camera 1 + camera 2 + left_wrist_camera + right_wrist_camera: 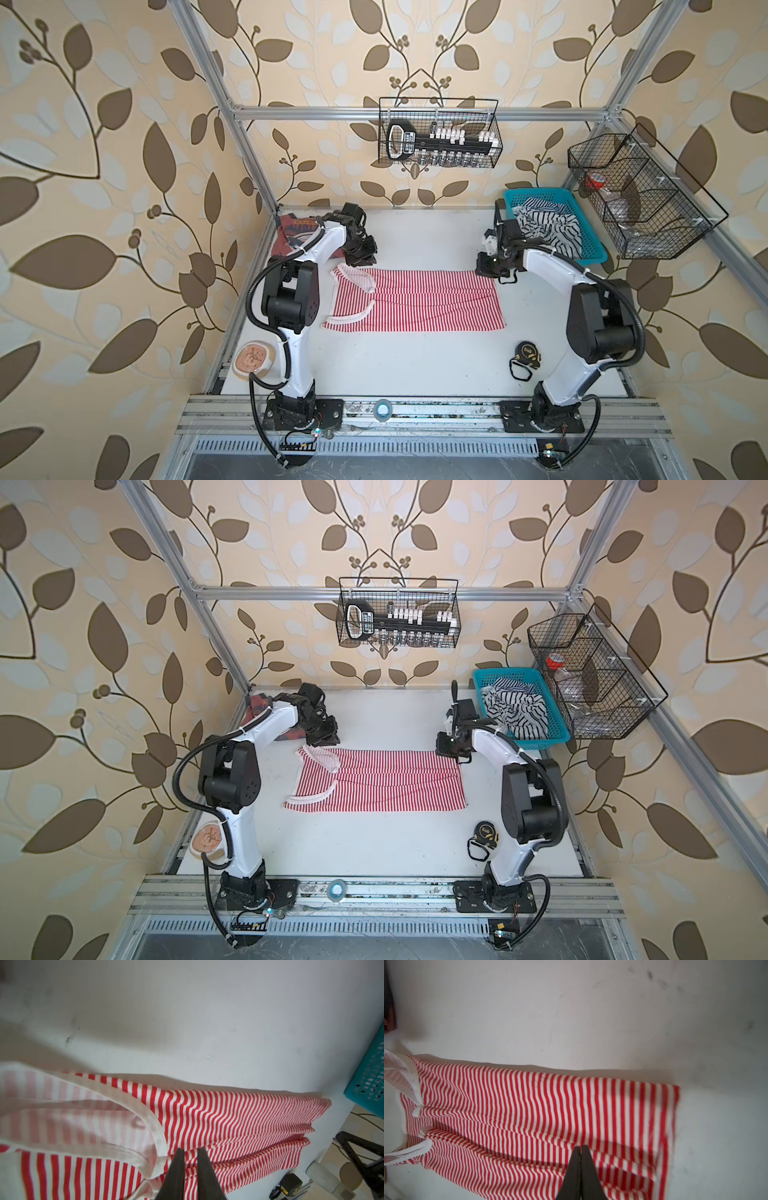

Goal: Fold and stack tank tops
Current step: Rotate the tank top at the center of the table.

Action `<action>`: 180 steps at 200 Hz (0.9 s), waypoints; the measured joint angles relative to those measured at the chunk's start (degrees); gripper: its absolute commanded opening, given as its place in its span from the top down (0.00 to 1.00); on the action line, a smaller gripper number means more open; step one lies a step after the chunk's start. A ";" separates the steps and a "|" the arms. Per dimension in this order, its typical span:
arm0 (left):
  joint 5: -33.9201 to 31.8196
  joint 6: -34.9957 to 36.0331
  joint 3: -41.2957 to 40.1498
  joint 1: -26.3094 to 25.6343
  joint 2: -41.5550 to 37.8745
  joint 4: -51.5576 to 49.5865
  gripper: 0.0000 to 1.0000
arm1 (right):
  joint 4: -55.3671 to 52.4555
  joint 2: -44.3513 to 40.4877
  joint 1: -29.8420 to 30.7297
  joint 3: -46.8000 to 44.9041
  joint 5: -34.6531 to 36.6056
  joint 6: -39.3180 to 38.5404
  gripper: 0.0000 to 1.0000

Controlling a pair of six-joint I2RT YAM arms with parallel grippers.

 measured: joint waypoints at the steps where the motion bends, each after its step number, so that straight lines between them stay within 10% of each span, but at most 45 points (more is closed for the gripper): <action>1: 0.00 0.00 0.00 0.00 0.15 -0.02 0.89 | 0.11 0.42 0.17 0.11 -0.20 0.00 1.00; 85: 1.07 -1.03 1.66 -0.35 7.96 -1.31 1.00 | 1.66 8.72 3.54 0.20 -4.17 0.00 1.00; 180: 2.51 -0.61 21.75 -4.13 19.98 -6.34 1.00 | 3.10 -3.32 6.47 -15.87 -3.19 2.95 0.97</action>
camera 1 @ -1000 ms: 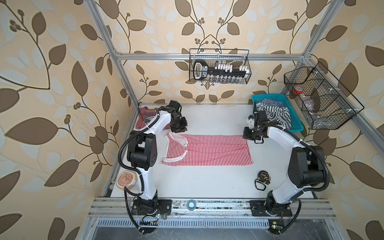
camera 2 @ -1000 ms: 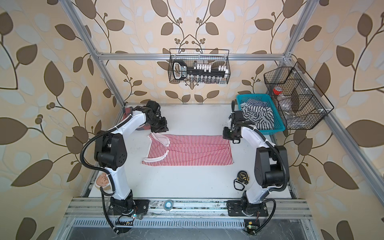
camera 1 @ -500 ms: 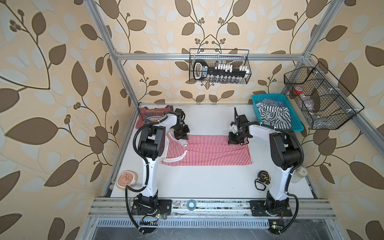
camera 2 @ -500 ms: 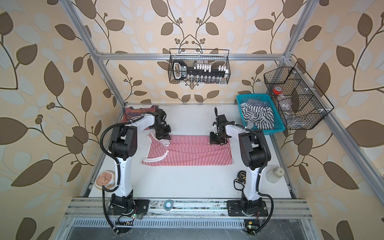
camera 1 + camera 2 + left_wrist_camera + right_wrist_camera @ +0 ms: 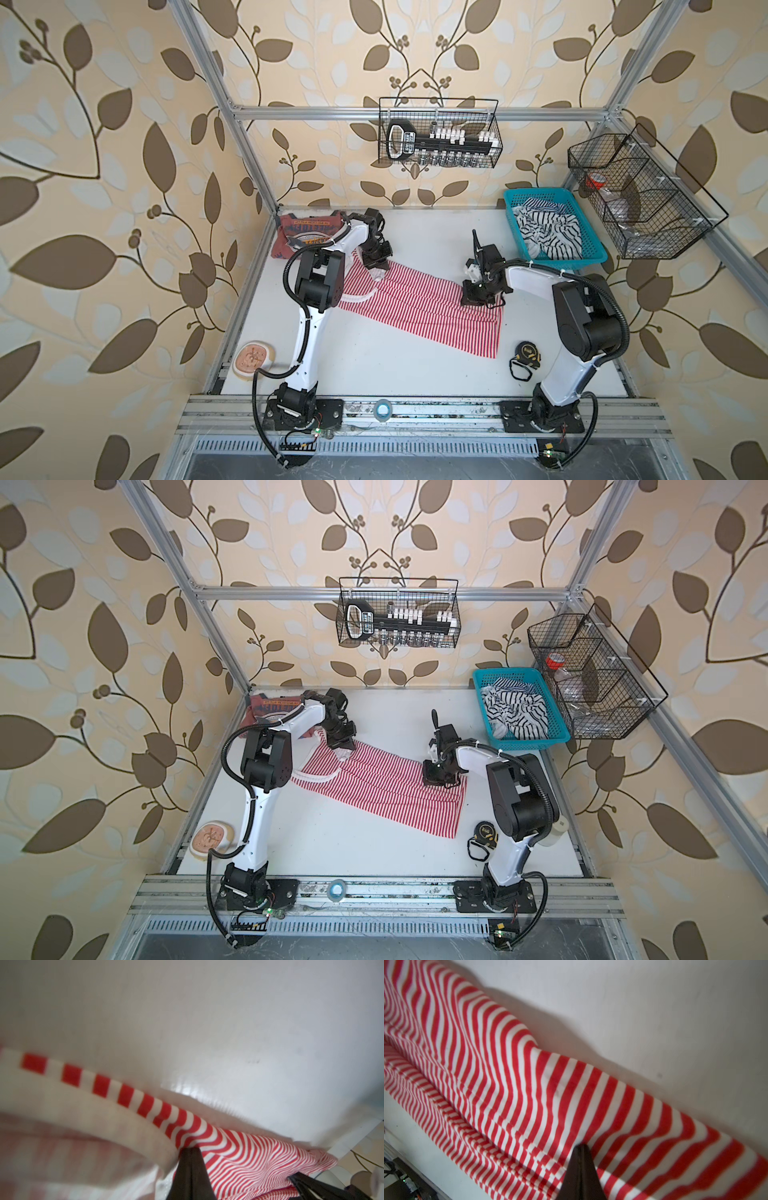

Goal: Fold and stack tank tops
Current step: Rotate the tank top at the center of the table.

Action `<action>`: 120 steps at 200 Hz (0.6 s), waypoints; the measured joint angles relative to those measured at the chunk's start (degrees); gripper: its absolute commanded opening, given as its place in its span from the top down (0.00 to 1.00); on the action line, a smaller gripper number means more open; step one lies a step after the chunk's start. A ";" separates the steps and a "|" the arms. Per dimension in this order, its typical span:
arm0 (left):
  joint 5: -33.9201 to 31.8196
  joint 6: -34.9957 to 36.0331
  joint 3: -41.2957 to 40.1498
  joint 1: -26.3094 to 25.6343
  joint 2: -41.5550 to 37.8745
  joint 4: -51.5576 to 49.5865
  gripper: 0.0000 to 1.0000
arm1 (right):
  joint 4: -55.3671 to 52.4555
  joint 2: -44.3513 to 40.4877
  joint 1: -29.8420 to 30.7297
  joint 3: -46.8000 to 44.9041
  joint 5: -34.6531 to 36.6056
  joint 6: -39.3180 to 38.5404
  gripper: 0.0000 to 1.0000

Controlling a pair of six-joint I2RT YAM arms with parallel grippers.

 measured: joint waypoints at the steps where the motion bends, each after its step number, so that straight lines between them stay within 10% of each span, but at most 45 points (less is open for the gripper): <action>1: 0.11 -0.02 0.31 0.00 0.22 -0.02 1.00 | 0.00 -0.11 0.09 -0.11 0.00 0.13 0.97; 120: 20.11 -10.34 15.43 -4.42 14.86 21.42 1.00 | 4.83 -13.14 9.42 -15.96 -0.92 11.08 0.91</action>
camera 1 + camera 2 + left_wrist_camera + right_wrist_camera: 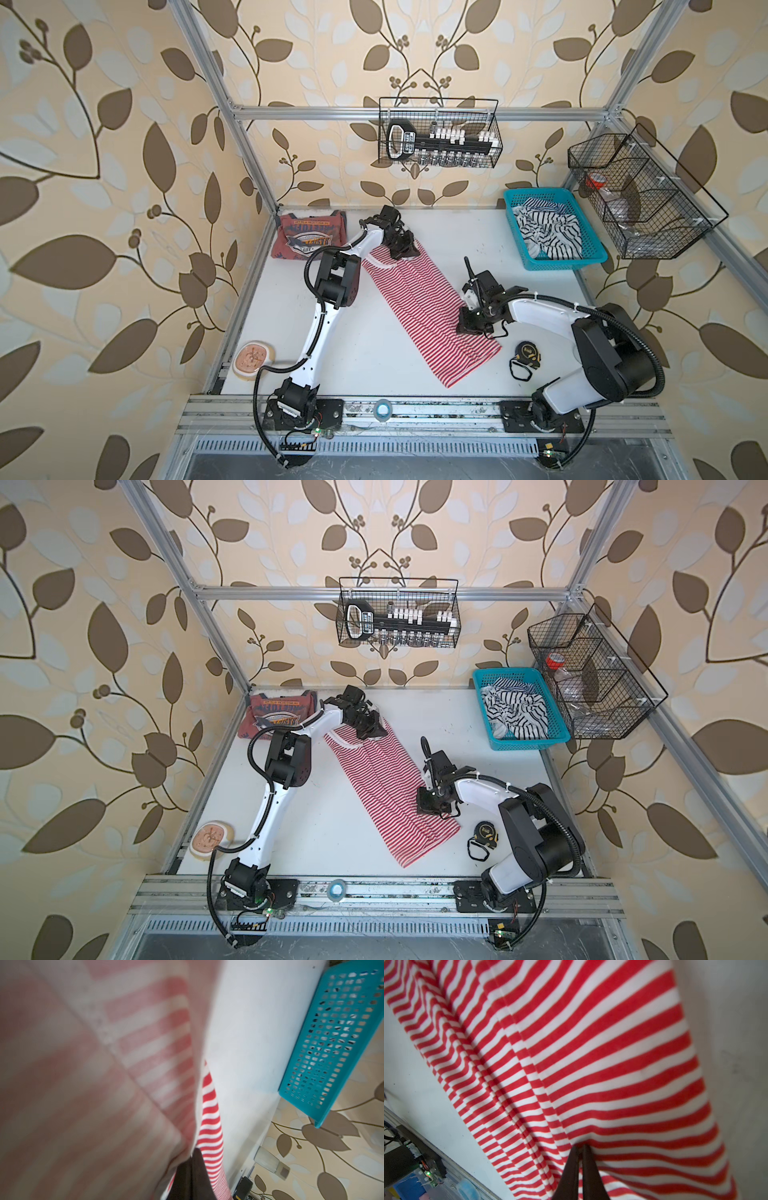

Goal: Fold and stack tank tops
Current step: Rotate the tank top at the center of the table.

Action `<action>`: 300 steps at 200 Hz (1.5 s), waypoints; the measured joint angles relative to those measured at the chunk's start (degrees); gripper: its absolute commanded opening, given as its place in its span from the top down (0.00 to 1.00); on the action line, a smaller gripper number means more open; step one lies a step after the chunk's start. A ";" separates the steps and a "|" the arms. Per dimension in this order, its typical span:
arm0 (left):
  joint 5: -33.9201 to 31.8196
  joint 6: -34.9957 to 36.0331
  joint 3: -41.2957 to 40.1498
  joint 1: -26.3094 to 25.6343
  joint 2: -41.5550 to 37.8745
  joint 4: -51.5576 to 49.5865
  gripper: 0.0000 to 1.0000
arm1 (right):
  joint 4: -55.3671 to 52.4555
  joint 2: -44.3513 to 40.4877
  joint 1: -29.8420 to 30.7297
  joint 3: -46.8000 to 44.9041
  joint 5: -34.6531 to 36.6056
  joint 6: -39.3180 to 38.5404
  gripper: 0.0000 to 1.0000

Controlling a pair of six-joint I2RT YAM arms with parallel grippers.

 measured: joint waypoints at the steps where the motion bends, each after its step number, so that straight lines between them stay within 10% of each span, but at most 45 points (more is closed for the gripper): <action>1: 0.11 -0.15 0.13 -0.07 0.13 0.17 1.00 | 0.04 -0.02 0.04 -0.04 -0.02 0.07 0.91; 141: 5.77 -16.44 6.56 -2.60 8.20 18.86 1.00 | 11.06 3.32 10.93 -0.85 -6.03 11.67 0.85; 178: 5.60 -15.10 5.25 -2.60 7.10 18.97 0.83 | 10.73 3.32 11.21 -0.37 -5.81 12.20 0.83; 228: 1.75 -7.23 2.12 -2.56 -1.09 10.03 0.60 | 8.48 2.64 11.67 0.52 -4.33 12.35 0.79; 300: -8.70 6.49 -5.75 -2.56 -26.29 -7.85 0.58 | -0.81 -10.25 11.74 4.39 1.49 8.68 0.64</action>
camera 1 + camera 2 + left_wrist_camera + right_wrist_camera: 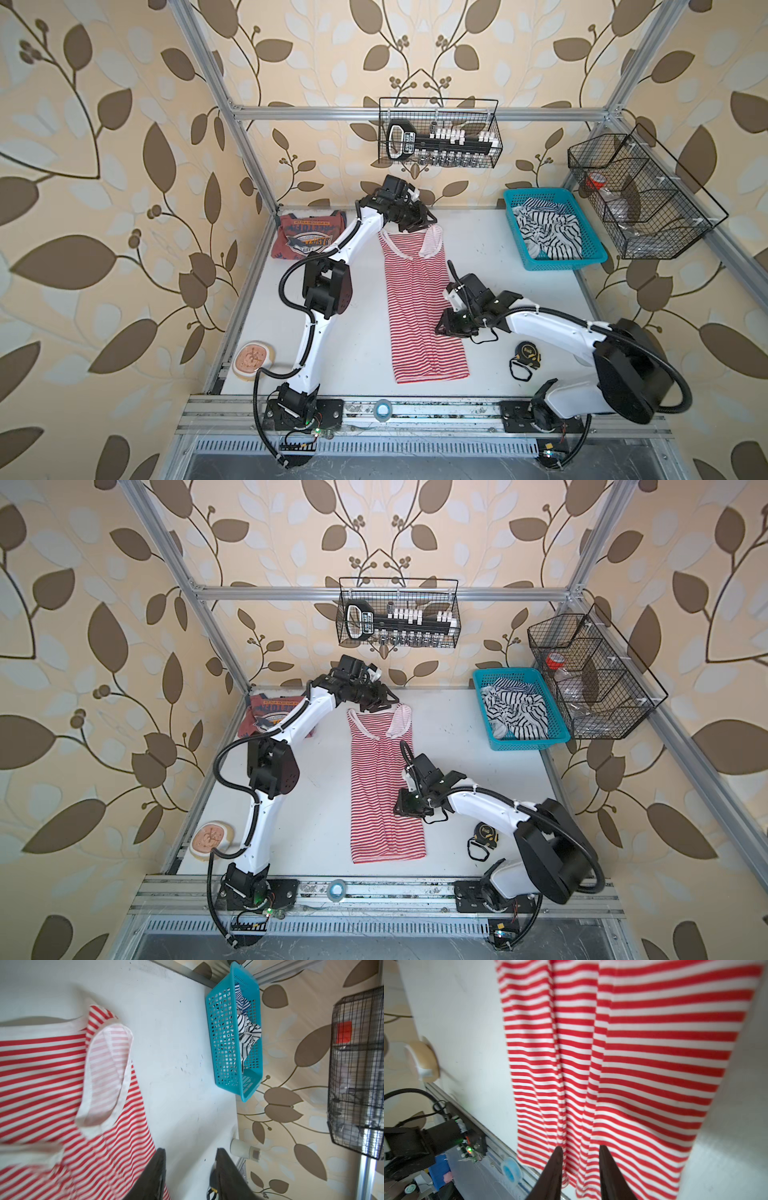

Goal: Fold and stack tank tops
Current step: Rotate the tank top at the center of the table, then fold the tank top at the top-center of the table.

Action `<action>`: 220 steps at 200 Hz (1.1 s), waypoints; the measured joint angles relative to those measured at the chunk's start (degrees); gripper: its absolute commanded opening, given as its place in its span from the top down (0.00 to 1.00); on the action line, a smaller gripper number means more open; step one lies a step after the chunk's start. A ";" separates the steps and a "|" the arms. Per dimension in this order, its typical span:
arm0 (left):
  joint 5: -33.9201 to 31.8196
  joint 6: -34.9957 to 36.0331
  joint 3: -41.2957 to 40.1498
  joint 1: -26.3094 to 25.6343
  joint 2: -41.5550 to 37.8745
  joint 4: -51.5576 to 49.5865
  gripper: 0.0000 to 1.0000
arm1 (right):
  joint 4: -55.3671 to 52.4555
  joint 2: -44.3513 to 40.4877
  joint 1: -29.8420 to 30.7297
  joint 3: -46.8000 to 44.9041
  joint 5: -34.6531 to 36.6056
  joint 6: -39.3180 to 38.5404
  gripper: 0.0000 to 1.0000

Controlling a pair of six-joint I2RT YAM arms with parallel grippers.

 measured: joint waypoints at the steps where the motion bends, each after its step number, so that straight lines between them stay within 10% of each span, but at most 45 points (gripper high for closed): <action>1: -0.15 0.24 -0.31 0.00 -0.46 -0.31 0.58 | -0.13 -0.46 -0.02 0.00 0.11 0.02 0.64; 99: -20.79 5.27 -53.81 -0.50 -47.19 -15.85 0.60 | -15.26 -21.33 -9.77 -9.40 3.96 -7.17 0.60; 220: -20.00 -6.97 -76.65 -18.43 -50.75 -8.83 0.58 | -12.90 -20.04 -5.88 -19.15 5.66 -3.19 0.60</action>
